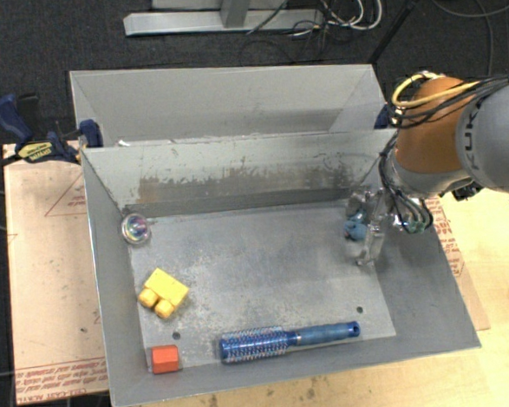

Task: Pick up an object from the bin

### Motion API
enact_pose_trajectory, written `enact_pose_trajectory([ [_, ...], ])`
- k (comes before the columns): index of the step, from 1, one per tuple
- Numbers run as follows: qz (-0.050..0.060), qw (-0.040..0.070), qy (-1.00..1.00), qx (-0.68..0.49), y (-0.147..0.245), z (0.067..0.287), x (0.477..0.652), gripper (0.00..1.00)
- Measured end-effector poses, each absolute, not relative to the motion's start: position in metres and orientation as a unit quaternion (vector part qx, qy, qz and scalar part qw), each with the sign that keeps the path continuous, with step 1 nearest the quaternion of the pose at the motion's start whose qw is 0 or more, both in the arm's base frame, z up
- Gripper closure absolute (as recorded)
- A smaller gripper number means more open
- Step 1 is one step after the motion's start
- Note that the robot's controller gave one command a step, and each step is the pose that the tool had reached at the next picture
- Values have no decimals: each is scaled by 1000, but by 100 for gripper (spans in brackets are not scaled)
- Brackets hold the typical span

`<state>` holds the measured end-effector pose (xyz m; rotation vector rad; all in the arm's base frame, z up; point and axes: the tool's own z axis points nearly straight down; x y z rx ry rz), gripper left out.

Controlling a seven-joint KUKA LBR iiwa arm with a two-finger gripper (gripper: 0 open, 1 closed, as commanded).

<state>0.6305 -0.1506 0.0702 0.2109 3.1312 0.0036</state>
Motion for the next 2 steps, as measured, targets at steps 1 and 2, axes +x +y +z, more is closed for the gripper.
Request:
enact_pose_trajectory([
  [1,1,2,998,67,-151,70,631,100],
  [2,0,5,998,66,-151,135,633,100],
])
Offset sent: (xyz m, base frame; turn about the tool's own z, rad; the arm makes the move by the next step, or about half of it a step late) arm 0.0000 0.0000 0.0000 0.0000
